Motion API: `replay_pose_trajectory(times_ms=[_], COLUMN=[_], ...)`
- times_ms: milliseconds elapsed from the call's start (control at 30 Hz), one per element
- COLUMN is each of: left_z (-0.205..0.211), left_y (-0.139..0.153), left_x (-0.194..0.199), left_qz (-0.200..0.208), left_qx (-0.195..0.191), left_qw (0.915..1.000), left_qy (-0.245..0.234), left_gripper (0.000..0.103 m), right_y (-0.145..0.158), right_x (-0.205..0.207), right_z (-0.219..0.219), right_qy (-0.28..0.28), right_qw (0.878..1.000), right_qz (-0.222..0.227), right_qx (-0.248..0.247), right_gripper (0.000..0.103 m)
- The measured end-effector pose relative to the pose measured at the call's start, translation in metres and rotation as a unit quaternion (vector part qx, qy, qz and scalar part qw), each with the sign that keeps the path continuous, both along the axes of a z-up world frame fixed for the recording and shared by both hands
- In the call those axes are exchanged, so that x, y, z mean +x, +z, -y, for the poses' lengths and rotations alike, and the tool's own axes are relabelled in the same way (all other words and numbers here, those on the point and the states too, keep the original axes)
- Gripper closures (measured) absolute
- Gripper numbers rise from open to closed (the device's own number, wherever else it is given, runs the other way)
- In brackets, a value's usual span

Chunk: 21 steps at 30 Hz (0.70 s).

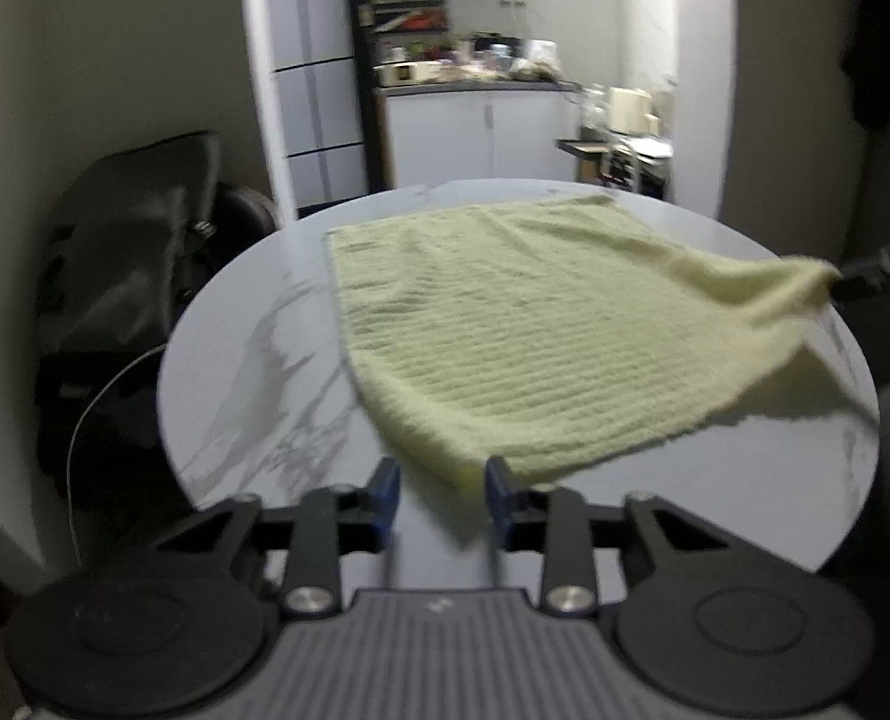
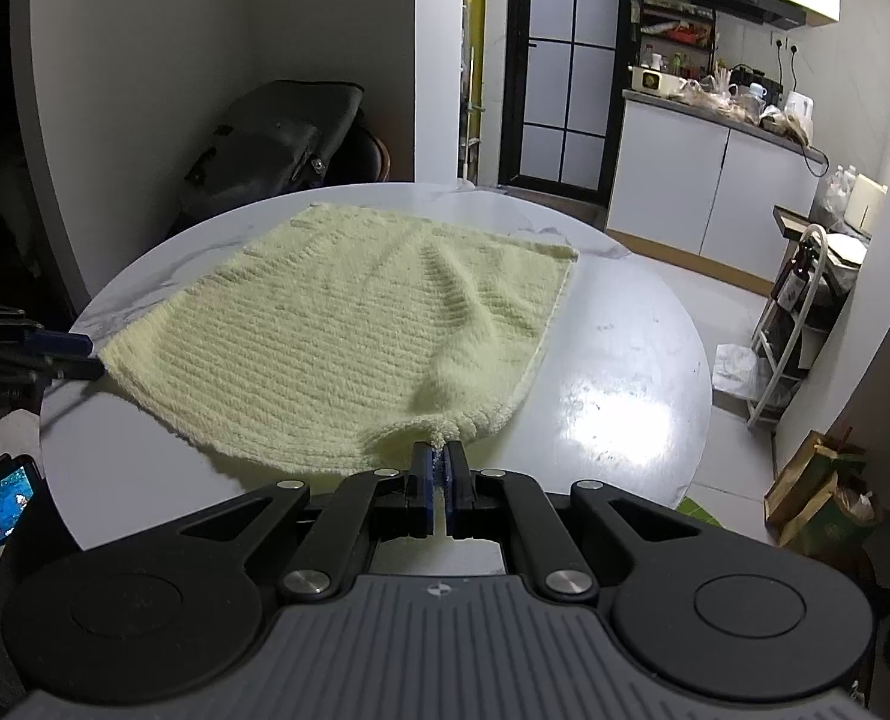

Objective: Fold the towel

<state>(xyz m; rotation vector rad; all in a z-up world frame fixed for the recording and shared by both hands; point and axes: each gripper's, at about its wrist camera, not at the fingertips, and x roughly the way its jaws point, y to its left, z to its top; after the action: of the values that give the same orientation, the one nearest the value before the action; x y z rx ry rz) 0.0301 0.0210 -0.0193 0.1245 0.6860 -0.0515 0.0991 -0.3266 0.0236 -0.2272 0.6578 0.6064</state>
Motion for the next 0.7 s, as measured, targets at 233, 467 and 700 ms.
replay_pose_trajectory(times_ms=[233,467,700], left_z=[0.004,-0.008,-0.030], left_y=[-0.006,-0.007,-0.003], left_x=[0.011,0.013,0.010], left_qz=[0.003,0.012,0.020], left_qx=[0.016,0.015,0.020], left_qw=[0.9998,0.9993,0.9976], left_qy=[0.011,0.033,0.063], left_gripper=[0.060,0.060,0.060], right_y=[0.004,0.009,0.016], right_x=[0.000,0.001,0.001], right_z=[0.005,0.006,-0.003], right_qy=[-0.009,-0.015,-0.009], right_qw=[1.000,1.000,1.000], right_qz=[0.004,0.012,0.021], right_qx=[-0.004,-0.007,-0.011], right_gripper=[0.099,0.099,0.099])
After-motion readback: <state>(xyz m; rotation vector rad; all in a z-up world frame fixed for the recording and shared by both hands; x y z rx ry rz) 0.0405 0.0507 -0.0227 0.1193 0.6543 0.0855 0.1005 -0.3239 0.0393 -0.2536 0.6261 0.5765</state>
